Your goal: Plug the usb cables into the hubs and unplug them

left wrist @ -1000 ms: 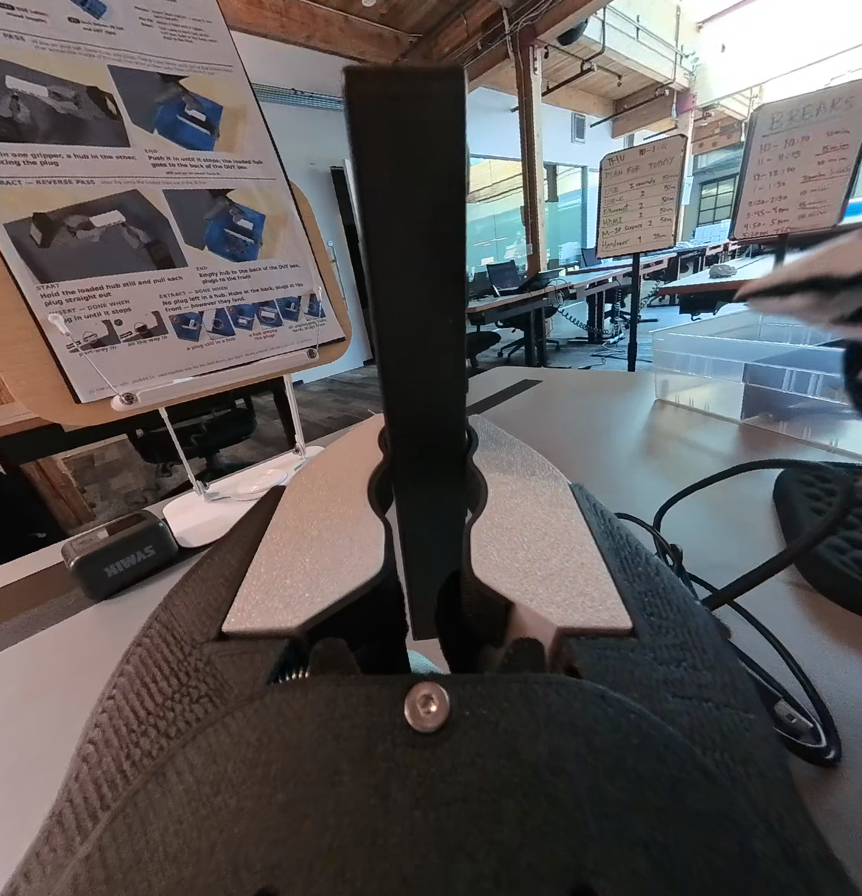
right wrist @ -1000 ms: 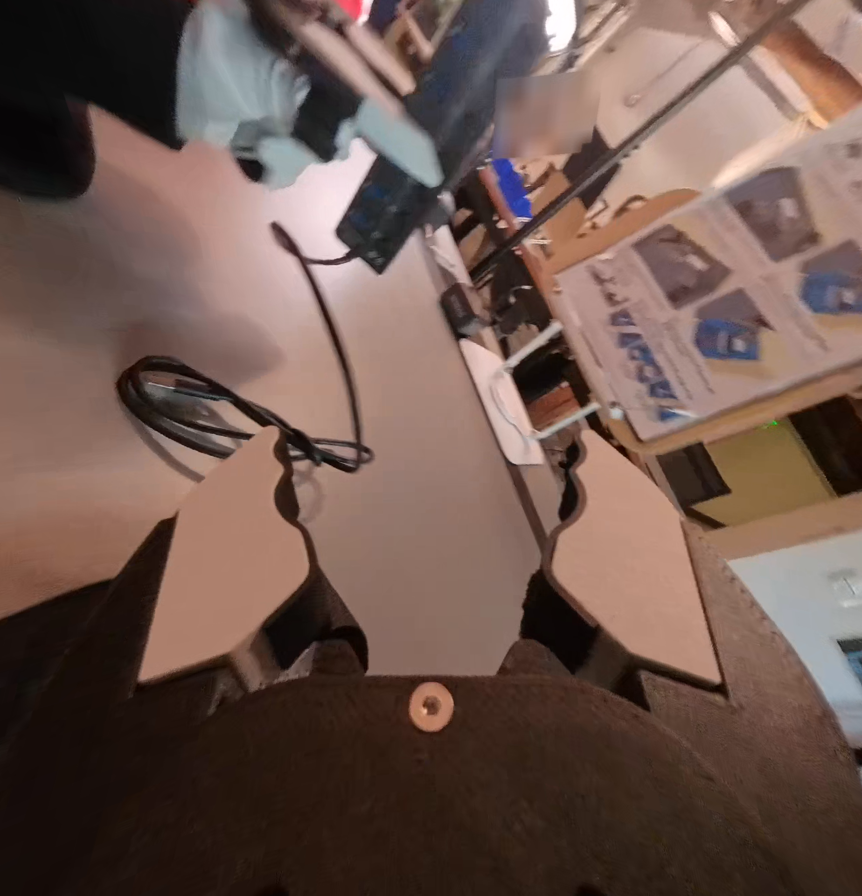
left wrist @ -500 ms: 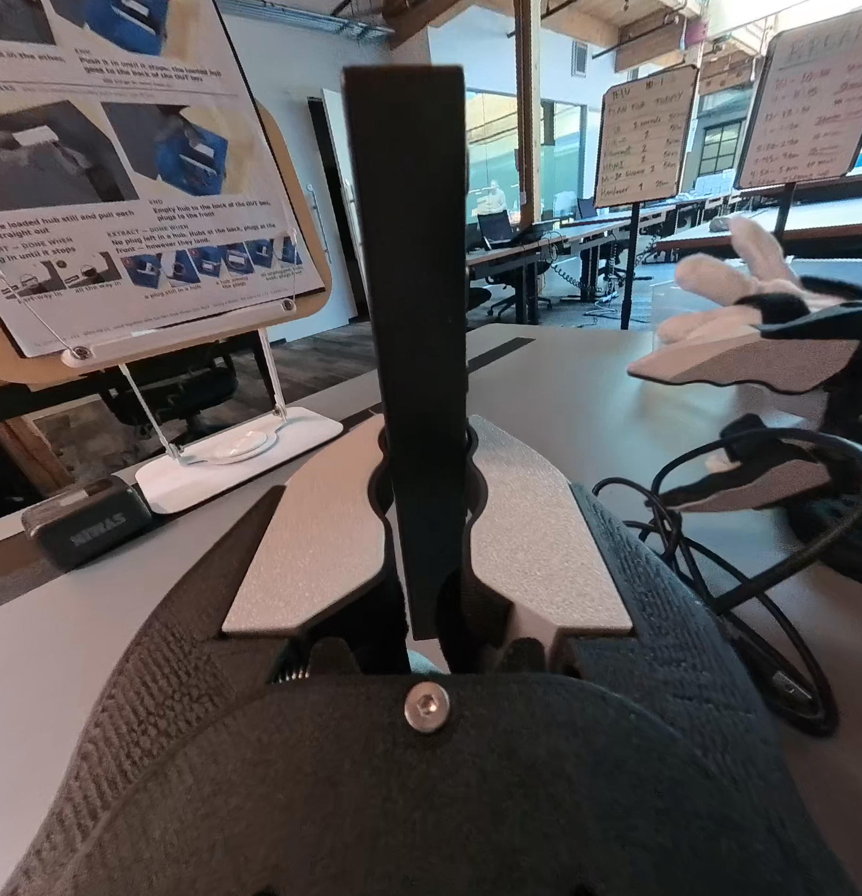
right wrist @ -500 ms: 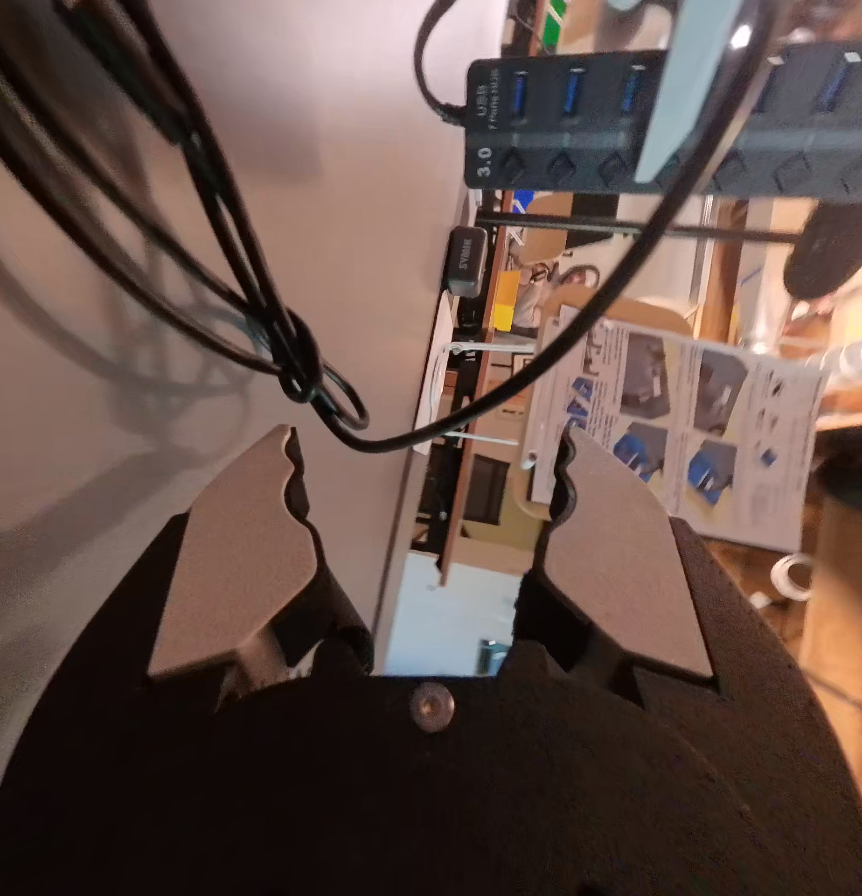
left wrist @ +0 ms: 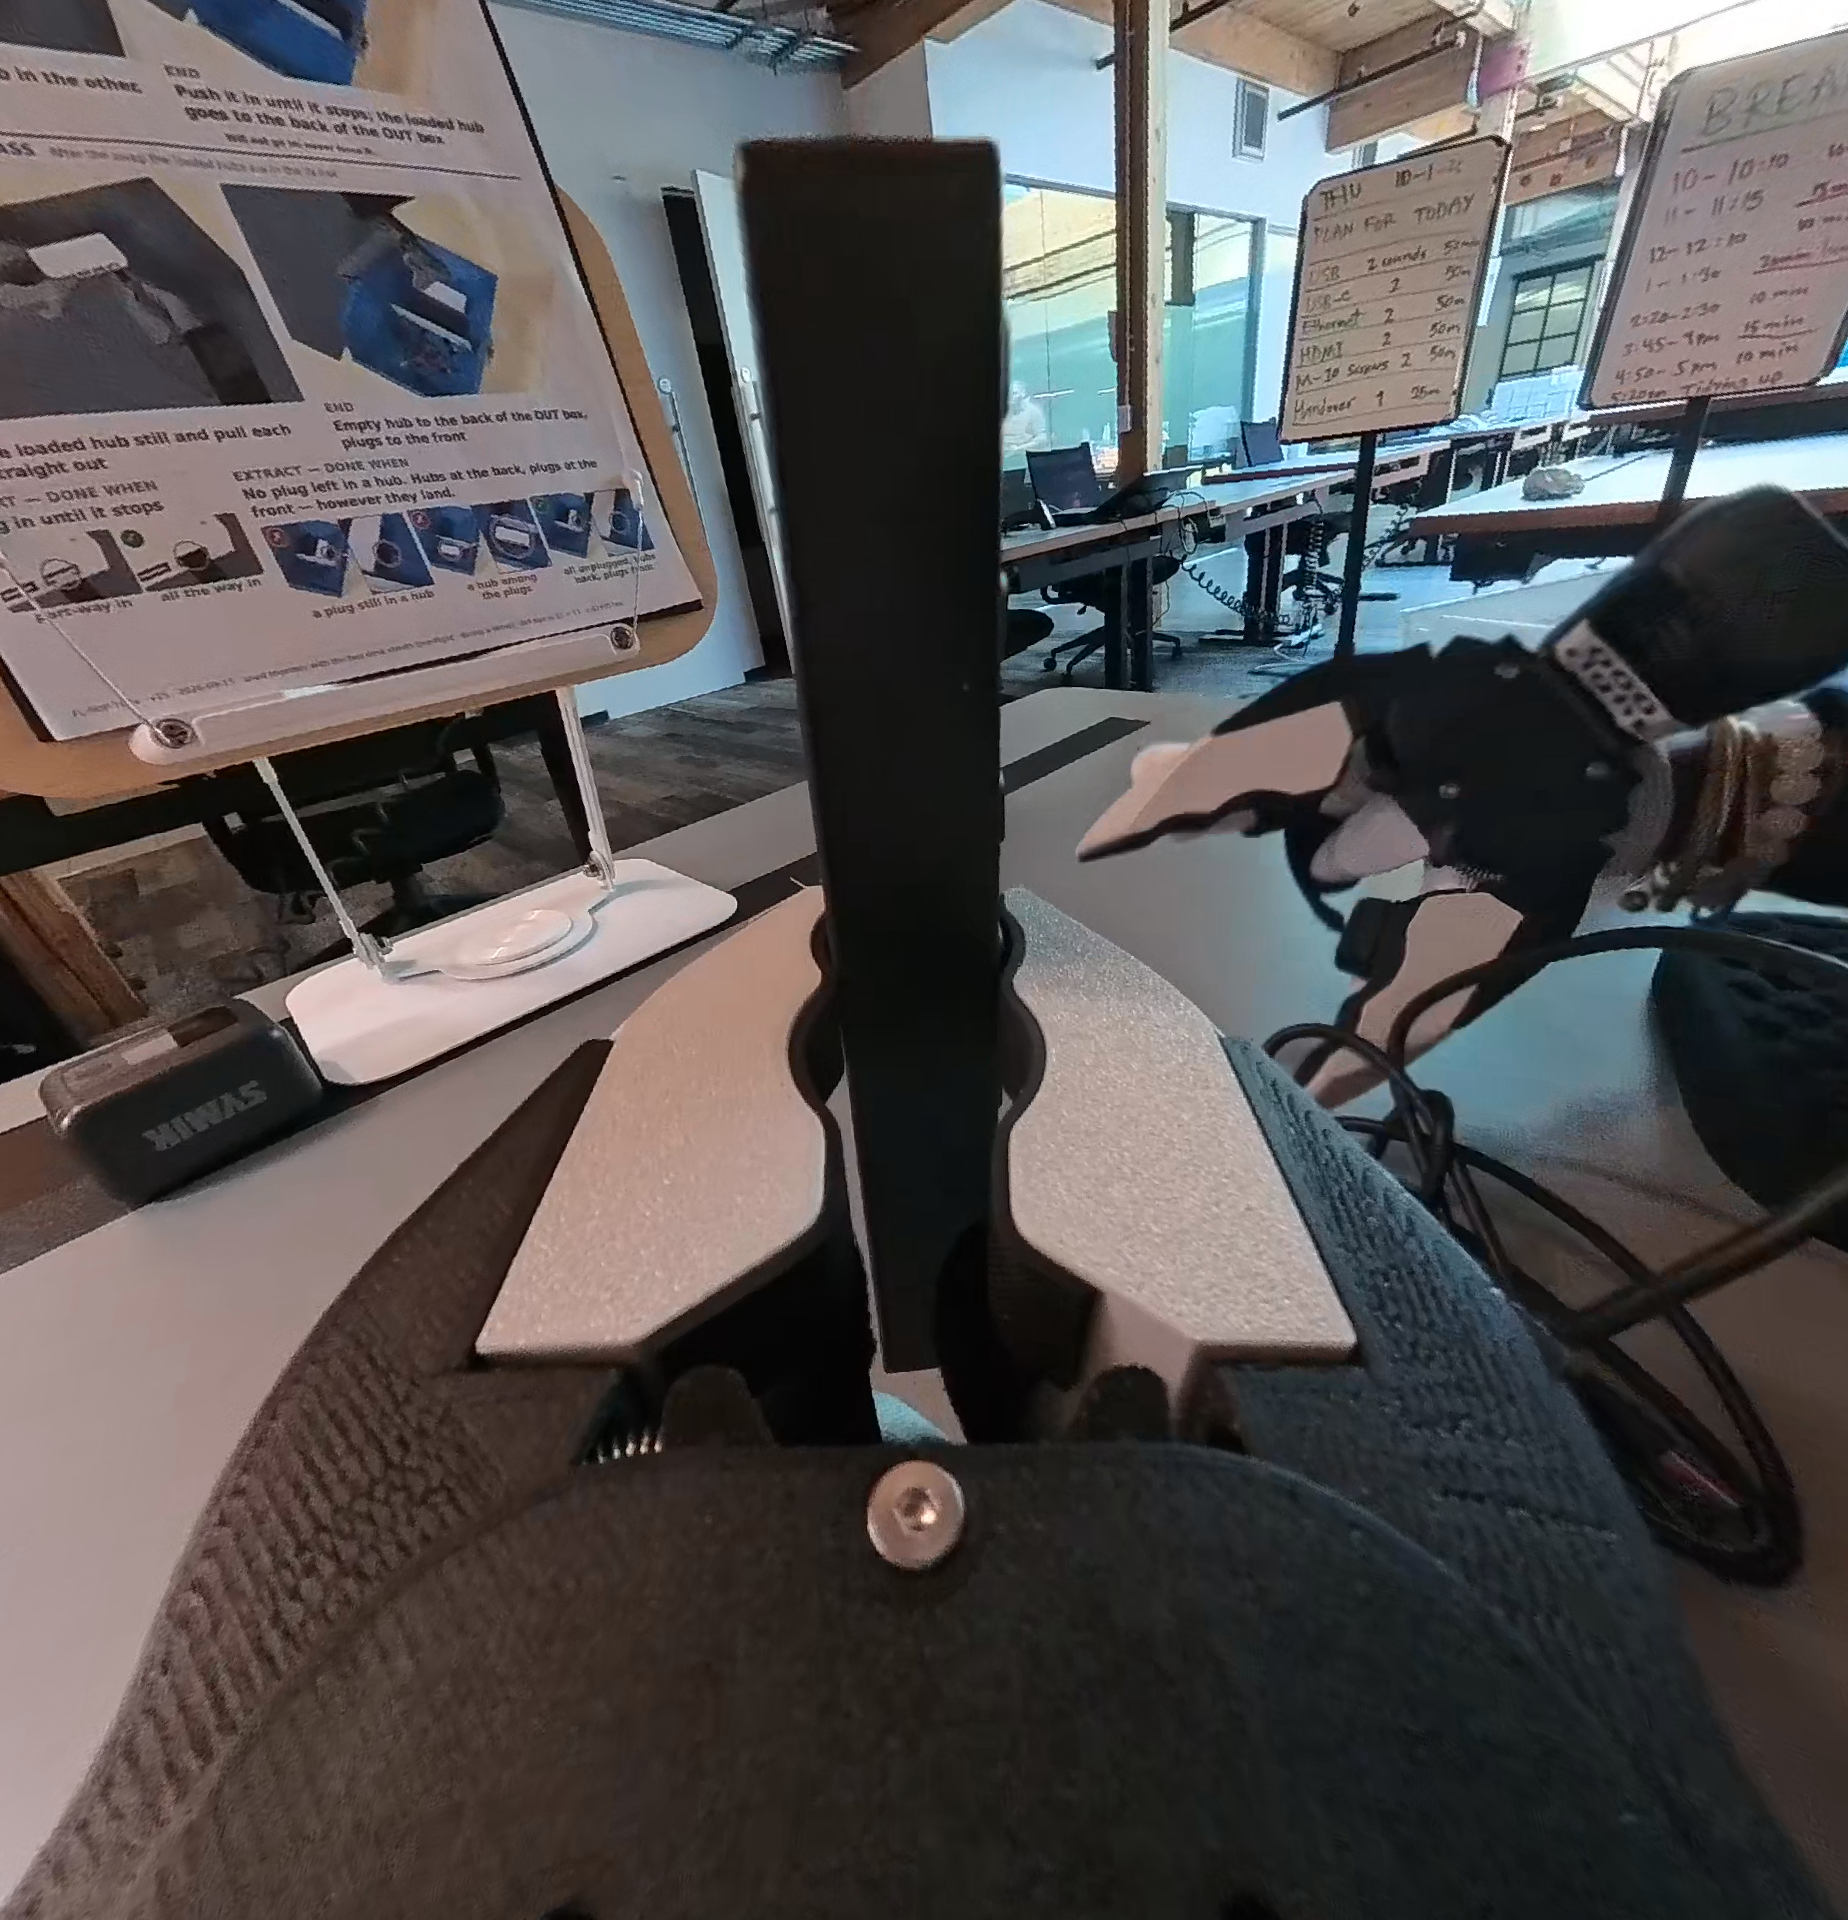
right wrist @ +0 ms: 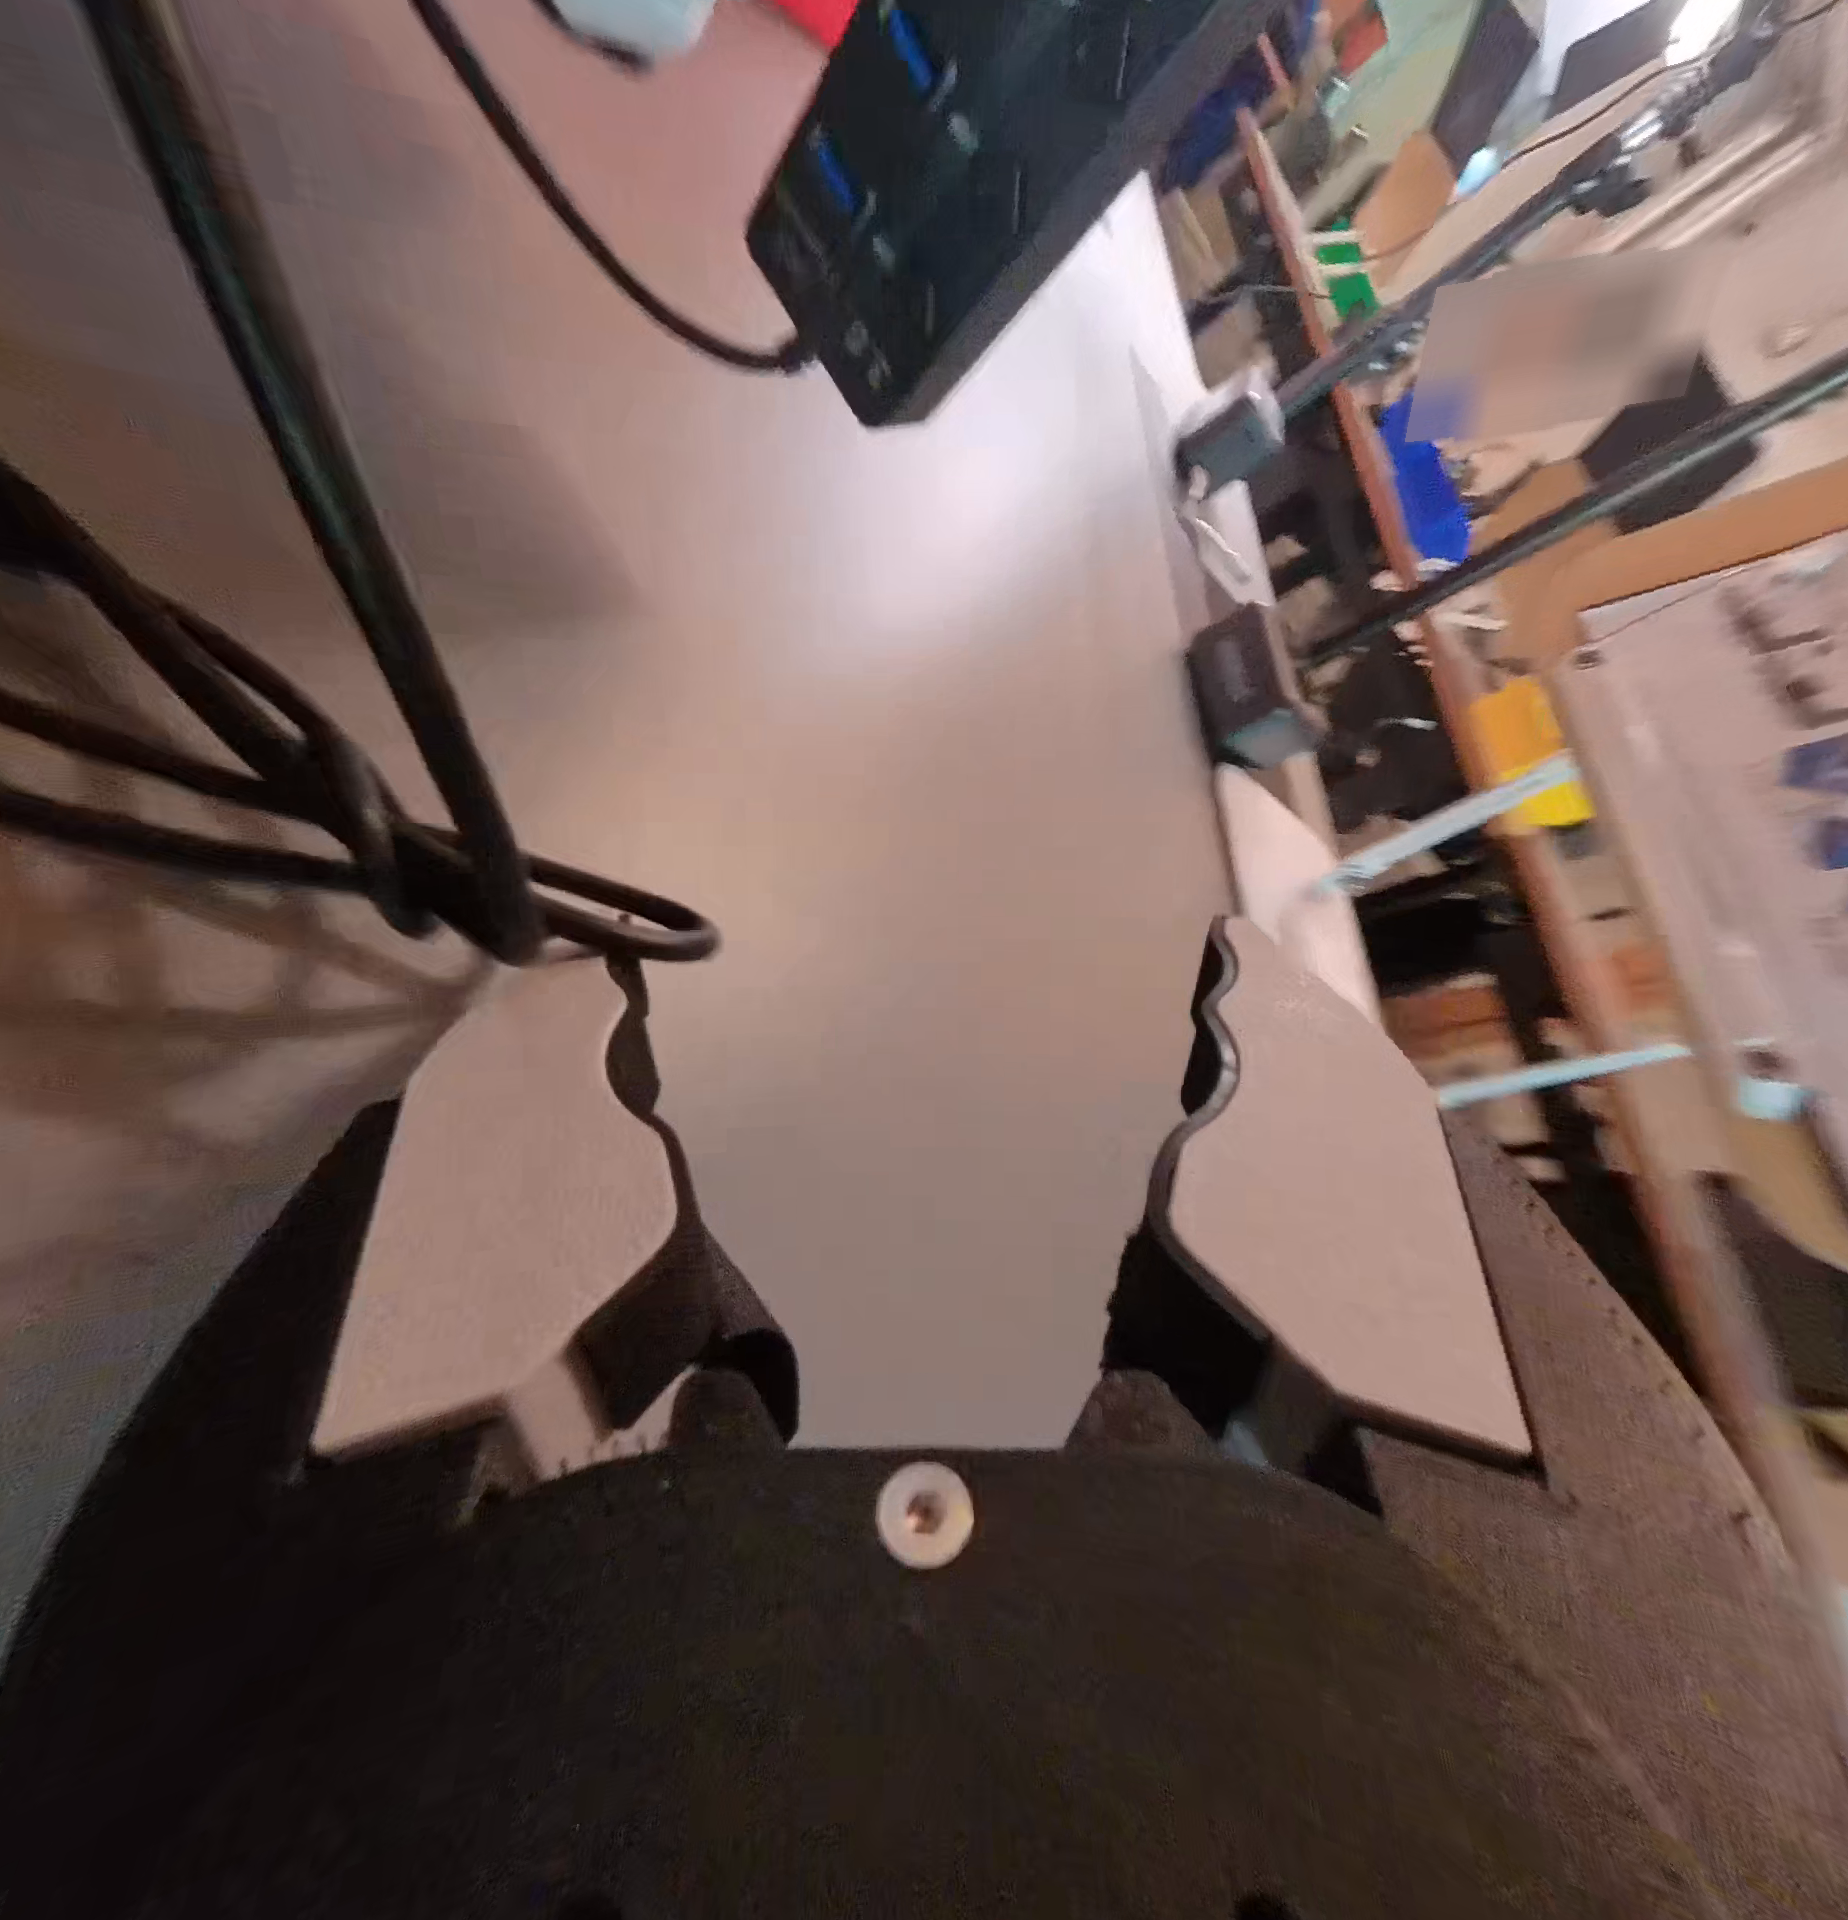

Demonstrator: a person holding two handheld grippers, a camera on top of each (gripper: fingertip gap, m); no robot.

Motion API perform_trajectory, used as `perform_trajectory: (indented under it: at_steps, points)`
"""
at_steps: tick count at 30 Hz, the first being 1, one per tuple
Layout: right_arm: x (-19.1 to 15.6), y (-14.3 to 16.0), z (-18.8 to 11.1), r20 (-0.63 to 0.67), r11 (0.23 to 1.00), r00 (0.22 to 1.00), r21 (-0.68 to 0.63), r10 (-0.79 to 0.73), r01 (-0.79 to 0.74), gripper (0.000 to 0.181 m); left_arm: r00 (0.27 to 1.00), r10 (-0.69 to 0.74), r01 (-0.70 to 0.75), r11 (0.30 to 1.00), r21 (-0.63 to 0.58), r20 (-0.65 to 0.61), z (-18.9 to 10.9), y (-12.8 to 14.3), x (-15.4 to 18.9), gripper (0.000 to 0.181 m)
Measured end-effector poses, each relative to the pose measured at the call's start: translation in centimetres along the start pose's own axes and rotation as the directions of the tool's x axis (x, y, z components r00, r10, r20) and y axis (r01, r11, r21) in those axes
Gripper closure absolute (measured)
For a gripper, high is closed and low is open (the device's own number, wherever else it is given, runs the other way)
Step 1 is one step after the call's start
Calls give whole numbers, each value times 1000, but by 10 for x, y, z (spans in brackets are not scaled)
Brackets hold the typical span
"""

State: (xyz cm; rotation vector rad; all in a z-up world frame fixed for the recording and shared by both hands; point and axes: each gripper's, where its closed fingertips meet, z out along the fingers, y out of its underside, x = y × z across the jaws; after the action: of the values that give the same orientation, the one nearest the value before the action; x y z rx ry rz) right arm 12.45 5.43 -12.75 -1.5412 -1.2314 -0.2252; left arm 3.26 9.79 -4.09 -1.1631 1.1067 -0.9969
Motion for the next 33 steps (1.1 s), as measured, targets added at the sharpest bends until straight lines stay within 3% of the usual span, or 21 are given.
perform_trajectory:
  at_steps: [4, 8, 11, 14, 16, 19, 22, 25, 28, 30, 33]
  points:
    - [-18, -26, 9, 148, 959, 963, 137, 226, -247, 91, 1000, -5, 5, 1000, -6, -11, 1, 1, 2, 156]
    - [-28, -76, -3, 333, 823, 871, 325, 362, -466, 126, 1000, 1, -1, 1000, -14, -27, 3, 3, 7, 157]
    - [-34, -104, -9, 358, 796, 875, 395, 327, -459, 140, 999, 6, -7, 1000, -15, -36, 3, 3, 10, 157]
    - [-27, -115, -12, 265, 832, 921, 407, 286, -376, 178, 999, 3, -4, 1000, -16, -41, 3, 3, 11, 157]
    - [-5, -128, -26, 178, 769, 917, 501, 357, -397, 175, 998, -17, 17, 1000, 2, -59, 2, 0, 12, 157]
    - [32, -140, -51, 27, 666, 873, 635, 487, -391, 134, 974, -73, 93, 992, 85, -213, -1, -13, 29, 156]
    - [42, -153, -62, 58, 612, 839, 657, 541, -440, 118, 875, -120, 182, 979, 88, -469, -8, -21, 64, 156]
    - [35, -168, -57, 138, 633, 840, 597, 524, -493, 111, 799, -39, 102, 992, 70, -600, -14, -17, 95, 157]
    - [21, -181, -49, 217, 691, 851, 506, 477, -517, 121, 744, 57, -37, 998, 44, -666, -16, -1, 121, 156]
    - [9, -187, -48, 267, 742, 871, 457, 412, -491, 152, 733, 60, -58, 998, 26, -678, -15, 5, 127, 155]
    - [6, -192, -51, 238, 798, 900, 418, 365, -434, 153, 730, 53, 3, 997, 80, -681, -18, -7, 126, 151]
